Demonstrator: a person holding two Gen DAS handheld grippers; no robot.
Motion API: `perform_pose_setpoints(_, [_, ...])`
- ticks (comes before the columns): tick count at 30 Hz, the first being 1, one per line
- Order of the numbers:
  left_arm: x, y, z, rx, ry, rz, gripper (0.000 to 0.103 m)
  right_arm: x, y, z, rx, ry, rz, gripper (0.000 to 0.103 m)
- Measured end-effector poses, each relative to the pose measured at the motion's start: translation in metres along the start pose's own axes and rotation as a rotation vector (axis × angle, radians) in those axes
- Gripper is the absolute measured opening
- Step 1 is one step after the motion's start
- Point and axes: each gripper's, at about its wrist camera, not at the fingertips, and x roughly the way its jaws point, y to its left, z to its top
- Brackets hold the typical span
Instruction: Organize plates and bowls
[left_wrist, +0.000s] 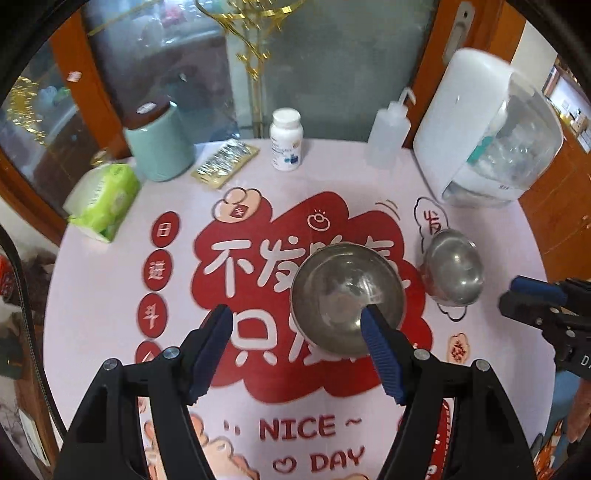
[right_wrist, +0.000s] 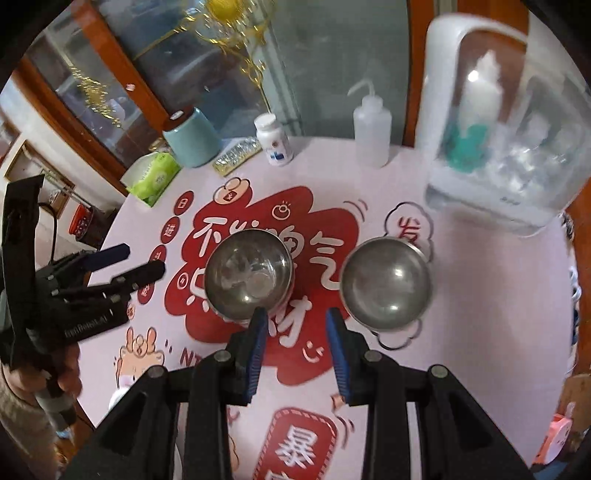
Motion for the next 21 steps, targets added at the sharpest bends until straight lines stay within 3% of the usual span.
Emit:
perform_pose_setpoints(9, [0.081, 0.014, 0.004, -0.011, 0.096, -0.037, 0.063, 0.081, -0.005, 0.018, 0.047, 0.111, -0.002, 0.033])
perform_pose_setpoints(16, [0.114, 0.029, 0.005, -0.062, 0.159, -0.11, 0.042, 0.112, -0.006, 0.019, 0.064, 0.163, 0.014, 0.032])
perform_pose_setpoints(18, [0.121, 0.029, 0.003, -0.068, 0.186, -0.144, 0.033, 0.118, -0.005, 0.019, 0.065, 0.179, 0.021, 0.019])
perform_pose_setpoints(21, [0.129, 0.026, 0.002, -0.055, 0.207, -0.153, 0.023, 0.123, -0.006, 0.018, 0.075, 0.195, 0.035, 0.012])
